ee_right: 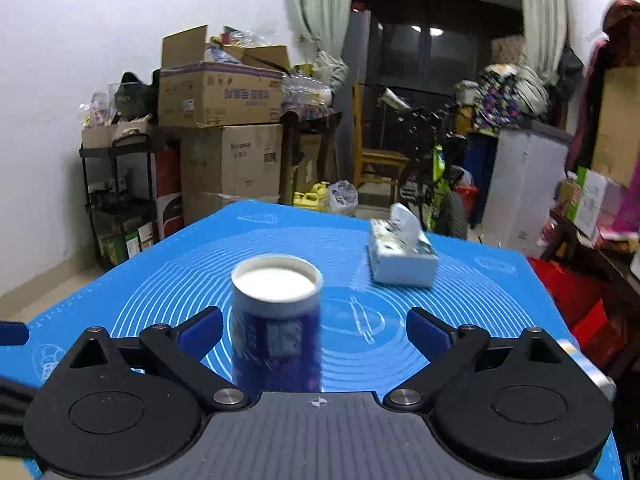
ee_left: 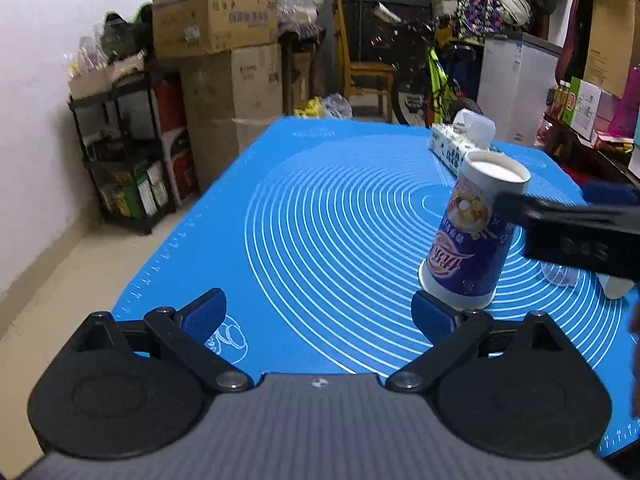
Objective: Flip cup upside down
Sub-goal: 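Set the purple cup upside down on the mat and open the right gripper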
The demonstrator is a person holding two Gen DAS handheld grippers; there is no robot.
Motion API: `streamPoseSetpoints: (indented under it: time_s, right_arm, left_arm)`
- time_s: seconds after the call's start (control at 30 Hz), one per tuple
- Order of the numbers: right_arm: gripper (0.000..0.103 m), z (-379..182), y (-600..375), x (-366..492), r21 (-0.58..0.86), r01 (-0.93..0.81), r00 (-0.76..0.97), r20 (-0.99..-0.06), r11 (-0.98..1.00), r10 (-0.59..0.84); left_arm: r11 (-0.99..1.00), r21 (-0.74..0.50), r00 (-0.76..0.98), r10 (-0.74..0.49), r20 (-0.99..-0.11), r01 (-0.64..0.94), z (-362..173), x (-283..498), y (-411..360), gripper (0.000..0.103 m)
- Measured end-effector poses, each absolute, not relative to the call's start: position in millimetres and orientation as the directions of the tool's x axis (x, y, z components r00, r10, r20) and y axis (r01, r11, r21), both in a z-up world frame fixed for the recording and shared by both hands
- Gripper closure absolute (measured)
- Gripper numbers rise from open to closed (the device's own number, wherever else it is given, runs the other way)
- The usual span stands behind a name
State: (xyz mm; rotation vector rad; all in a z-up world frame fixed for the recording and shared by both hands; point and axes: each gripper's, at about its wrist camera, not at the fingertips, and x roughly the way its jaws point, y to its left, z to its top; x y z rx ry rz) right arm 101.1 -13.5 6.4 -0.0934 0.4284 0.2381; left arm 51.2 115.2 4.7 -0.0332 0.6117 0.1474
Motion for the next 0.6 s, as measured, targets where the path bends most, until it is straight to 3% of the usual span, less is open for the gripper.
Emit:
streamPoseSetpoints:
  time_s: [0.6]
  right_arm:
    - [0.003,-14,-101,12,-0.003,-0.102,0.849,-0.522,0.995,0.086]
  left_arm:
    - [1.000,-0.003,0.797,-0.020,-0.604,0.024,-2,2,53,0.005]
